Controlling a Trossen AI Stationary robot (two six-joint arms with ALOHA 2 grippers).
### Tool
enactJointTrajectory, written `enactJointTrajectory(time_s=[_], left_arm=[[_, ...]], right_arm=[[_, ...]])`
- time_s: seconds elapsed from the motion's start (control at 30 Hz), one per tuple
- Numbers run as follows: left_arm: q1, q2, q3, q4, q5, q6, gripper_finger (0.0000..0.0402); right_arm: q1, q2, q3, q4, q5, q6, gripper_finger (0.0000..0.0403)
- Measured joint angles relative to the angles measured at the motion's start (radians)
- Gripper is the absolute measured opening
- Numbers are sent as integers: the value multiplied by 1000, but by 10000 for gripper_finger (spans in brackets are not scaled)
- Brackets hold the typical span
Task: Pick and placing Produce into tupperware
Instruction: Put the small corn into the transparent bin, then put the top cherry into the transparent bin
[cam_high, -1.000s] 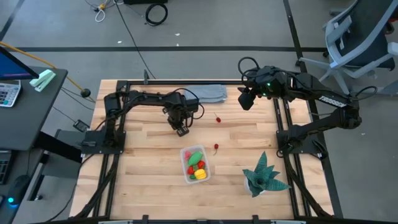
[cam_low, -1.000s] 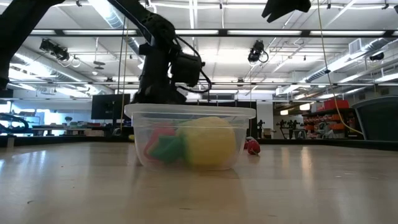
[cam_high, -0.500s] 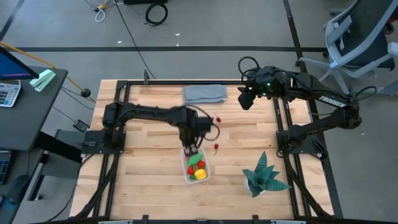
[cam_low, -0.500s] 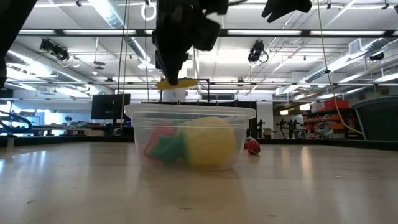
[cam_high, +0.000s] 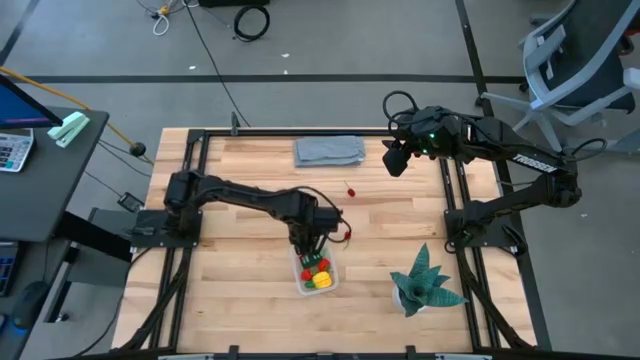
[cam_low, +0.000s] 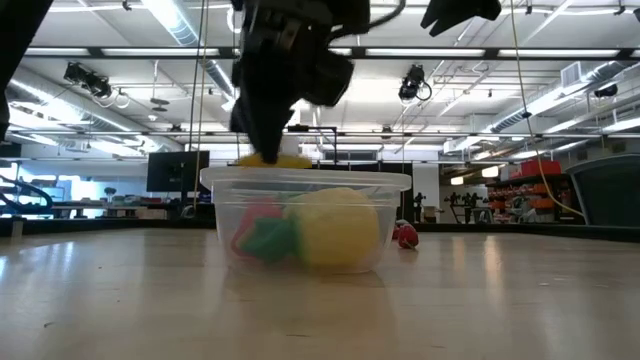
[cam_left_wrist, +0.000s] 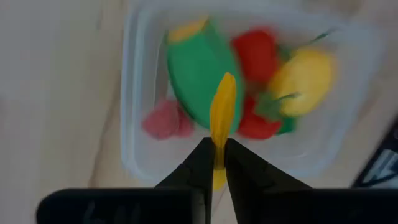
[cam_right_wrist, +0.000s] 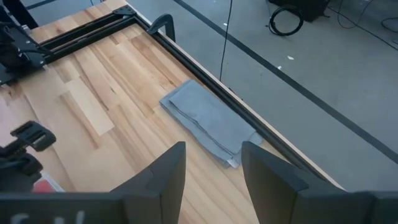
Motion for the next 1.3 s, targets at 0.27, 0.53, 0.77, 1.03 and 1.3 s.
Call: enactJointTrajectory(time_s=[0.27,0.53,0.77,1.03,1.3], left_arm=[[-15,2,-68,12,0,-114,59],[-13,2,-35,24,-1,-93,122],[-5,2,34,-19,-4,-34,175],[75,1,208,-172,-66,62,181],[189,1,518,-551,-229,105,173]], right_arm=[[0,0,0,0,1,-13,164],[0,0,0,0,1,-28,164],[-2,1,0,0,-19,-91,164],[-94,69,0,-32,-253,-58,164],[-122,307,0,-106,-341,-51,164]])
